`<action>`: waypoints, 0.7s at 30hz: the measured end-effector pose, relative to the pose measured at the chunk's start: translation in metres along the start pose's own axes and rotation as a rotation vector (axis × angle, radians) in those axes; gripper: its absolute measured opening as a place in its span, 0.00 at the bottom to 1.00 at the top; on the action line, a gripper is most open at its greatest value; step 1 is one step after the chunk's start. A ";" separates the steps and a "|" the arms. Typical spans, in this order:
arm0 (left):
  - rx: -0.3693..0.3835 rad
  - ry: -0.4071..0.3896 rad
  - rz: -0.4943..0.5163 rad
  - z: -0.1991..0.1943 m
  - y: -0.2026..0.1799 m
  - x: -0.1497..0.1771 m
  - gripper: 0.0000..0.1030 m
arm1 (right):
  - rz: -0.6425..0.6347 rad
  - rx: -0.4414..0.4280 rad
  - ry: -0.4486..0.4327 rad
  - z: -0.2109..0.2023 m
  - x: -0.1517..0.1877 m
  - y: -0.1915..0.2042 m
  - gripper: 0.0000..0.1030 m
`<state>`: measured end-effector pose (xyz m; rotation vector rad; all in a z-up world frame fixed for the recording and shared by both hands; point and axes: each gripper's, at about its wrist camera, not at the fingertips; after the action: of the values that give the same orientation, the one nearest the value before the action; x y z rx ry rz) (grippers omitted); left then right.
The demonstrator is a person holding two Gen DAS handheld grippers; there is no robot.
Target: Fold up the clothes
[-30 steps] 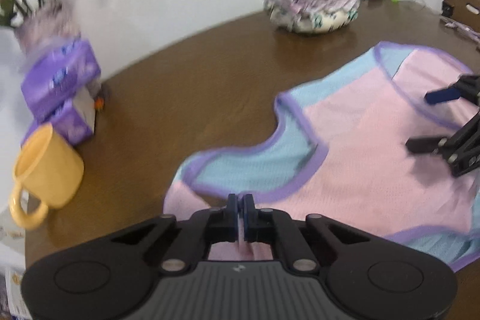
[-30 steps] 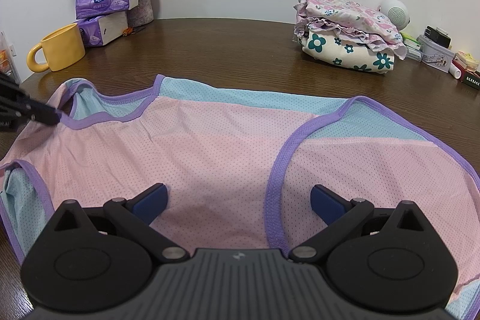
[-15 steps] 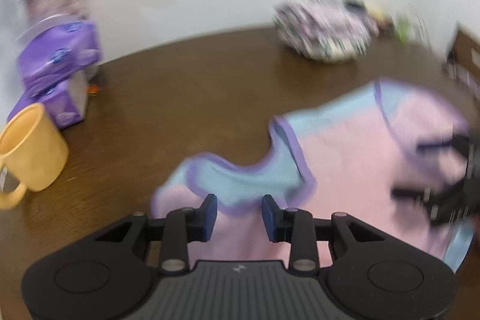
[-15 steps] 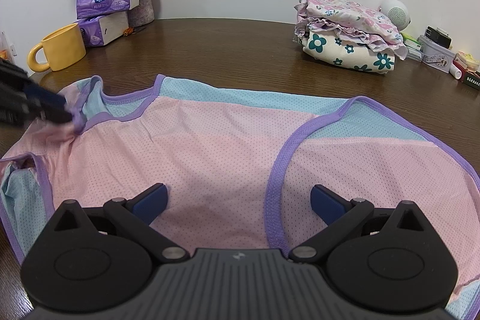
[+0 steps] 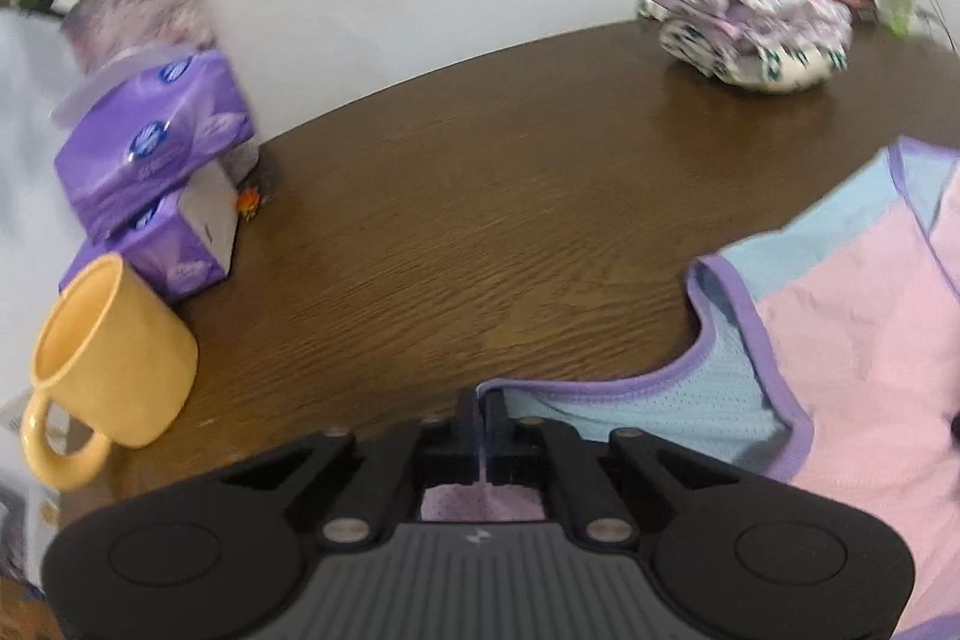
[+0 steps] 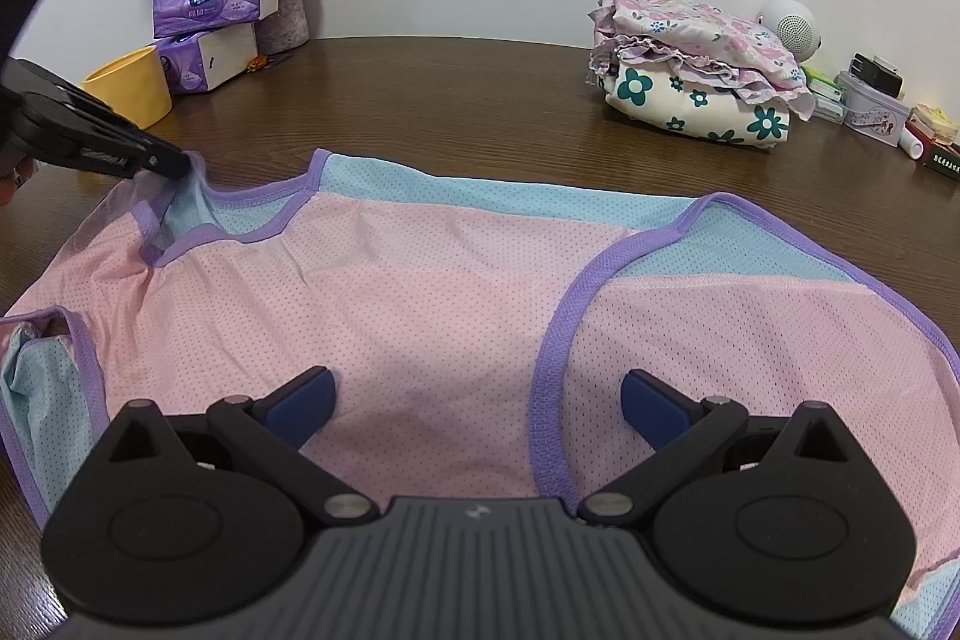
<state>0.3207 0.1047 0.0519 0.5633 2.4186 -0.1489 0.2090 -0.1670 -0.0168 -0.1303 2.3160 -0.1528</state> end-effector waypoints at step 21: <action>0.189 -0.058 -0.253 -0.117 -0.018 0.140 0.47 | 0.003 0.000 0.000 0.000 0.000 0.000 0.99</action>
<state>0.1485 0.1671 0.0572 0.3266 2.4262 -0.4978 0.2090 -0.1666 -0.0167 -0.1269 2.3158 -0.1507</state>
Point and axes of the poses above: each gripper's, at about its wrist camera, not at the fingertips, and z roughly the way its jaws point, y to its left, x to its underside, and after that the axes turned 13 degrees about x, right-handed
